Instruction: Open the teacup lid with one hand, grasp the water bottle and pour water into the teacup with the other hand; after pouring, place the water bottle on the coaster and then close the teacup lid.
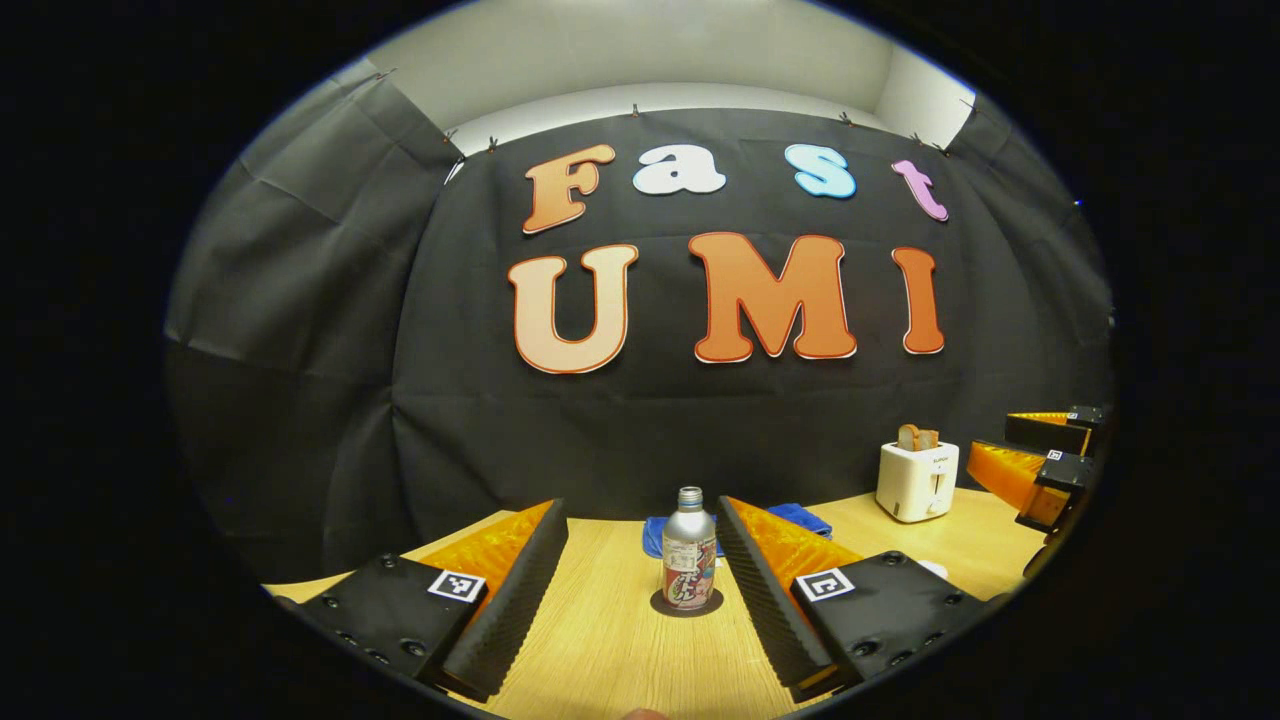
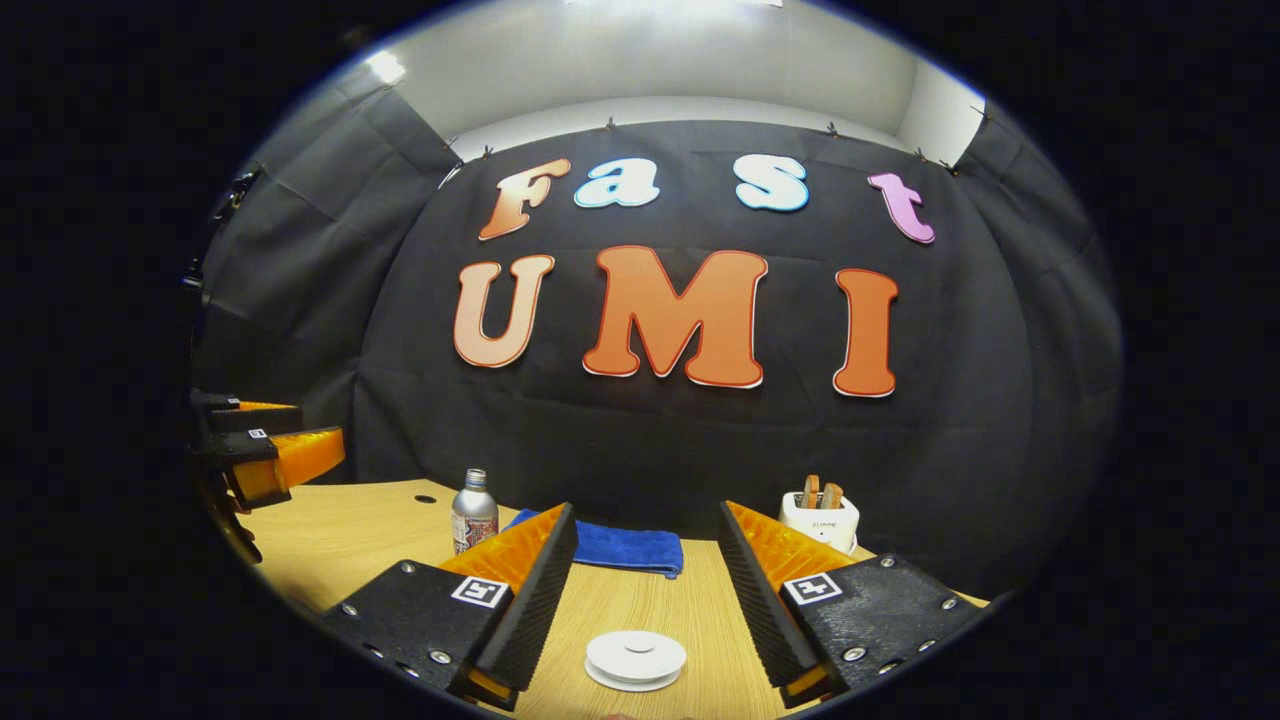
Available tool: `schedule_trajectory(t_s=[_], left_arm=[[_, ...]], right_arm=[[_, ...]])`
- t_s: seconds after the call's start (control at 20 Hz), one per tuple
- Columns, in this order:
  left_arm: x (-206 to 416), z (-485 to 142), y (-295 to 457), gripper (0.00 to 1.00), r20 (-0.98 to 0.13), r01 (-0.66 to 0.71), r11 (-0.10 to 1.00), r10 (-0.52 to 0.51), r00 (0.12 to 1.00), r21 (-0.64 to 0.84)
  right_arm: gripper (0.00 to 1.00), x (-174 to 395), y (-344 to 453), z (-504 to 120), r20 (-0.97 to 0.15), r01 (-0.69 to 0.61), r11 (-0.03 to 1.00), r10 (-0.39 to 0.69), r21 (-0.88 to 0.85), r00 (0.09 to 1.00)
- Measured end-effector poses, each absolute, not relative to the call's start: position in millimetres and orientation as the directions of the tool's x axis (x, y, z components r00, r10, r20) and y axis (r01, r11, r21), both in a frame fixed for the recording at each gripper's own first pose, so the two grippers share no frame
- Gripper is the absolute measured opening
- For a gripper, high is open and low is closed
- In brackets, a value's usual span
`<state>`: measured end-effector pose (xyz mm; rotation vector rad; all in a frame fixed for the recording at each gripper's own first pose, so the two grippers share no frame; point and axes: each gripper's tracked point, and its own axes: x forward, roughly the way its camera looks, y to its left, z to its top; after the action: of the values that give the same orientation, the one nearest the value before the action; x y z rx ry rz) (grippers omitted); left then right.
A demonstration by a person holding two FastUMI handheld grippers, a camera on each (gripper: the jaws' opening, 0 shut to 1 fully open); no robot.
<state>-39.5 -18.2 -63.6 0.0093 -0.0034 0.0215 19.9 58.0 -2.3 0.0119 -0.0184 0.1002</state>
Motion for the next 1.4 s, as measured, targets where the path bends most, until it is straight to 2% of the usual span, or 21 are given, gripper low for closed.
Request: schedule_trajectory(t_s=[0.3, 0.35, 0.4, 0.5, 0.55, 1.05, 1.4], left_arm=[[-37.4, -68.7, -22.0, 0.96, -0.004, -0.025, 1.0, 0.025, 1.0, 0.006], [-36.8, -67.8, -23.5, 0.96, -0.002, -0.024, 1.0, 0.024, 1.0, 0.008], [-36.6, -66.5, -24.7, 0.96, 0.005, -0.021, 1.0, 0.021, 1.0, 0.01], [-35.8, -67.5, -29.9, 0.97, 0.003, -0.011, 1.0, 0.011, 1.0, 0.016], [-35.7, -66.7, -31.3, 0.97, 0.002, -0.007, 1.0, 0.007, 1.0, 0.017], [-35.3, -64.4, -39.4, 0.97, 0.005, 0.005, 1.0, -0.005, 1.0, 0.011], [-34.2, -66.1, -40.4, 0.96, 0.004, 0.011, 1.0, -0.011, 1.0, 0.014]], right_arm=[[0.86, 19.3, 60.8, -1.4, 0.038, -0.097, 0.995, 0.098, -0.027, 0.995], [0.93, 18.6, 61.6, -1.6, 0.037, -0.1, 0.995, 0.101, -0.023, 0.994], [0.9, 18.3, 62.0, -1.7, 0.034, -0.105, 0.994, 0.105, -0.015, 0.994], [0.94, 17.7, 62.1, -4.5, 0.022, -0.113, 0.994, 0.113, 0.004, 0.993], [0.91, 17.1, 61.5, -5.6, 0.018, -0.112, 0.994, 0.112, 0.011, 0.994], [0.93, 17.1, 57.6, 1.0, 0.029, -0.118, 0.992, 0.118, 0.032, 0.993], [0.93, 17.0, 55.3, -2.9, -0.004, -0.113, 0.992, 0.114, 0.055, 0.994]])
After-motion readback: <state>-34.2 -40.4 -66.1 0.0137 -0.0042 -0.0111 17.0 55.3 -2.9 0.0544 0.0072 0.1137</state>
